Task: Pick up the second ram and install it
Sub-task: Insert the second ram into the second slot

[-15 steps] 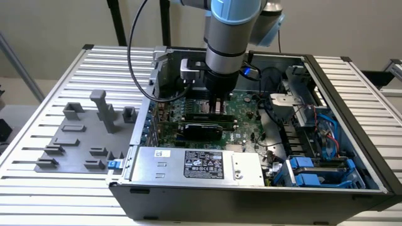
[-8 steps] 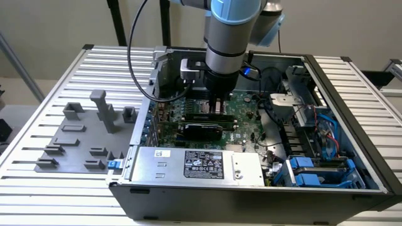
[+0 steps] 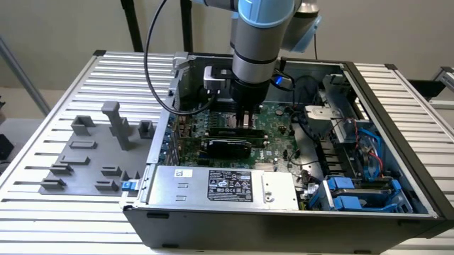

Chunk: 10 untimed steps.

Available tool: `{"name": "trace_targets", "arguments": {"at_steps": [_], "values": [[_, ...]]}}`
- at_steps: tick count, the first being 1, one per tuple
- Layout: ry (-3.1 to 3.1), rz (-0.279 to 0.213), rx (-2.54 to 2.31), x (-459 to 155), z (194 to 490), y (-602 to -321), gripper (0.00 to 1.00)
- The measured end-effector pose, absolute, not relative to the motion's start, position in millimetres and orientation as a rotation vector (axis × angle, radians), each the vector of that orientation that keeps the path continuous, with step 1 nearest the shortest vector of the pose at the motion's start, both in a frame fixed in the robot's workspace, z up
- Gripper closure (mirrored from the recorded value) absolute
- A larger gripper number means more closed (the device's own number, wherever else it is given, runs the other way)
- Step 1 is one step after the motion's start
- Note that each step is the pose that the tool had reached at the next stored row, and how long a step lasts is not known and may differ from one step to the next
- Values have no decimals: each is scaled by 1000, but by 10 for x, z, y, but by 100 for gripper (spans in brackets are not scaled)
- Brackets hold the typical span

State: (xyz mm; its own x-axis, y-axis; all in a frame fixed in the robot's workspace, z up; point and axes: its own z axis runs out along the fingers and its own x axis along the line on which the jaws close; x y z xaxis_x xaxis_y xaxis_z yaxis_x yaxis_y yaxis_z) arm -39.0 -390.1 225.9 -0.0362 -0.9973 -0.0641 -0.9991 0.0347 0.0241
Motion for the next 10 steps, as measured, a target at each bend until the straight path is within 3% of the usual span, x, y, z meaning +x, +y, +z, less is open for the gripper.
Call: {"name": "trace_targets", "arguments": {"at_steps": [10], "values": [[2238,96,-2160,-401,2255,-3898,100]]}}
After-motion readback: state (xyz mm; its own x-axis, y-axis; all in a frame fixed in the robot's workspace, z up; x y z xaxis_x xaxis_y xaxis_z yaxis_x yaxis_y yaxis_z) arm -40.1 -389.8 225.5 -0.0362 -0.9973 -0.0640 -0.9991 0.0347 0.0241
